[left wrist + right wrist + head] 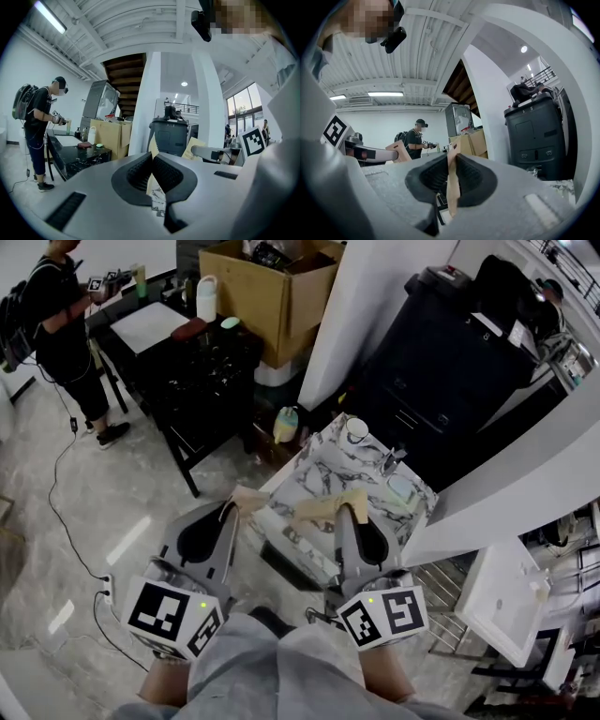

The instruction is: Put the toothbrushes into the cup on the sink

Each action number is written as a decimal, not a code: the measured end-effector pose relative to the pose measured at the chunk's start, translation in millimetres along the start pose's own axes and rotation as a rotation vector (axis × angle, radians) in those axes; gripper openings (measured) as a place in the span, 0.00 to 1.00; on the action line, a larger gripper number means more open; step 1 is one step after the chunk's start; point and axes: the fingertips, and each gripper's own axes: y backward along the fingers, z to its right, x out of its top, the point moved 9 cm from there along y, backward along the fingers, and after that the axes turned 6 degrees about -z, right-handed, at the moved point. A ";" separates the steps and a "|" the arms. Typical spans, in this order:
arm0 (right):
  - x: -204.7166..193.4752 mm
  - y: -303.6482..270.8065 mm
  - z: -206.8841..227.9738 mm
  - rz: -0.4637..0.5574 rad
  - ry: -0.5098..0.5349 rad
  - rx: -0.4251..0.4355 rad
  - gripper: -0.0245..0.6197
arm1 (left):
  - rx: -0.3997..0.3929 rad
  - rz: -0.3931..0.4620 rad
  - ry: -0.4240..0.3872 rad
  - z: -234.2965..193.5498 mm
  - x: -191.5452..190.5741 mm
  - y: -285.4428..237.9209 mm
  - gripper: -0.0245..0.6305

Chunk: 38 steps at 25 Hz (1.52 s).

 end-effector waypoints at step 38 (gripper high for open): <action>2.0 -24.7 125.1 0.053 -0.079 -0.320 0.10 | -0.325 -0.081 -0.091 22.1 33.8 -198.0 0.05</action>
